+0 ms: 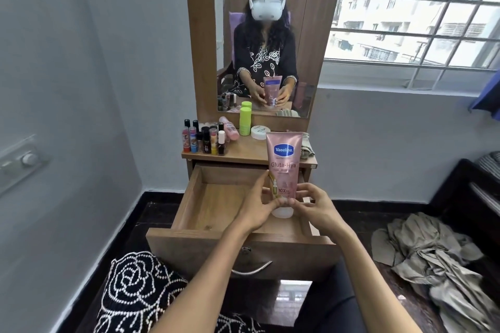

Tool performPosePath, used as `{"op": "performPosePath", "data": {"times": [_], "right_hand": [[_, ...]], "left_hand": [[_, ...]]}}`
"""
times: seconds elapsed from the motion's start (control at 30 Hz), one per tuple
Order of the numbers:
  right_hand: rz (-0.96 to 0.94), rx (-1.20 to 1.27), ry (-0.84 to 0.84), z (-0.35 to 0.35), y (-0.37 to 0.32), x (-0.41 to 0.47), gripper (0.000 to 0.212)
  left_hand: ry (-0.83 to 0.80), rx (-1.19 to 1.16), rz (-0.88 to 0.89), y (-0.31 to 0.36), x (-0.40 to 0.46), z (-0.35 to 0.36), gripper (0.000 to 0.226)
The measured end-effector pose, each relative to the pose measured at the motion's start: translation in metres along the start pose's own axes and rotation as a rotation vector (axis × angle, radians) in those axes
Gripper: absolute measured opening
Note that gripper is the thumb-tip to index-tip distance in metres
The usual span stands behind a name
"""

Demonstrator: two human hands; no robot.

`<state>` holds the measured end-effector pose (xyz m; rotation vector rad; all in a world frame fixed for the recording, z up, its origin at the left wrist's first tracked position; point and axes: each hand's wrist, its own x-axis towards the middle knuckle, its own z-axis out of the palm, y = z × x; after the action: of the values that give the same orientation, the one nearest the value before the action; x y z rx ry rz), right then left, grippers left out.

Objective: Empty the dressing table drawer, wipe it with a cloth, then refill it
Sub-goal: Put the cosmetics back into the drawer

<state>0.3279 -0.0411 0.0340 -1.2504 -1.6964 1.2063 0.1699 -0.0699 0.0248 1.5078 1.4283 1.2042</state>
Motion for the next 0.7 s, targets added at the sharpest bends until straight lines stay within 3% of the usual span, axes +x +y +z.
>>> {"op": "performPosePath", "data": {"times": [0.2,0.47,0.7], "right_hand": [[0.038,-0.089,-0.009,0.002,0.01,-0.001,0.035],[0.088,-0.274,-0.024,0.008,0.02,-0.001,0.037],[0.204,-0.374,0.007,0.016,0.024,0.001,0.054]], "left_hand": [[-0.022,0.04,-0.092,-0.01,0.0,0.007,0.087],[-0.09,0.137,-0.182,-0.016,0.001,0.012,0.077],[-0.171,0.357,-0.281,-0.025,0.009,0.023,0.049]]}}
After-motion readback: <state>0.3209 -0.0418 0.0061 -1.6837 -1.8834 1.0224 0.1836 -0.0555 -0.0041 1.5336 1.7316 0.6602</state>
